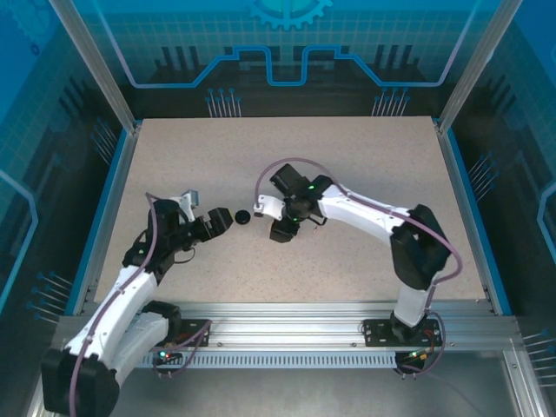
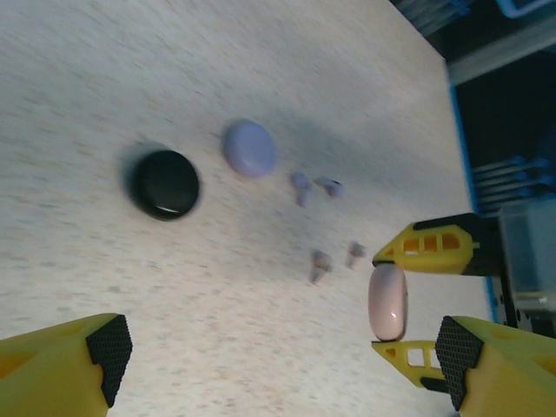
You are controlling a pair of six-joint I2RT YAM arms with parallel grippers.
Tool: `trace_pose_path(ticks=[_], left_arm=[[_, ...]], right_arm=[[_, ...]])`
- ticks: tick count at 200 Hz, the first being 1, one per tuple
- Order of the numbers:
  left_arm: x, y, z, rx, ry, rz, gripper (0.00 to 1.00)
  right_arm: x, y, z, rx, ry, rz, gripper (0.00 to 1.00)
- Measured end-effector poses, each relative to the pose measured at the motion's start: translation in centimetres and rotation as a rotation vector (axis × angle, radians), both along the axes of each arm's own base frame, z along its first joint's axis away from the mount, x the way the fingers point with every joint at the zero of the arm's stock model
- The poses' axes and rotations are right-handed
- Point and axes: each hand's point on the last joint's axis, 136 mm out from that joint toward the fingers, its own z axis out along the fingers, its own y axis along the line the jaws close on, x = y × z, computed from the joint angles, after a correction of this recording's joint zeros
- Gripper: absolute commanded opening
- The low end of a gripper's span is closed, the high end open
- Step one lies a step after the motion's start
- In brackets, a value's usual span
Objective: Insert wireless bluetooth earbuds into charging case
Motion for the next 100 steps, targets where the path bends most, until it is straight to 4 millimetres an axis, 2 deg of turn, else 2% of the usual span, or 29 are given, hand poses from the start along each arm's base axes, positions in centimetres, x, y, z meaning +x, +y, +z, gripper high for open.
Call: trace_pose_path(ticks=[42,77,100], left_arm=[[0.8,-4.2,1.3,-0.229,0.016,-0.188,0.91],[-0.6,-7.5,1.3,-0.305,0.060,-0.342,0.87],[-0.9,-8.6,1.1,-0.321,0.080,-0.391,0.84]], right_arm=[[-0.1,-0.9,2.2,0.119,-0.025,-0.042,0.50],[0.0,-0.2,3.4,0.176,-0.043,-0.035,0.49],[0.0,0.1,4.1,0.205,-0.055,-0.026,0.49]])
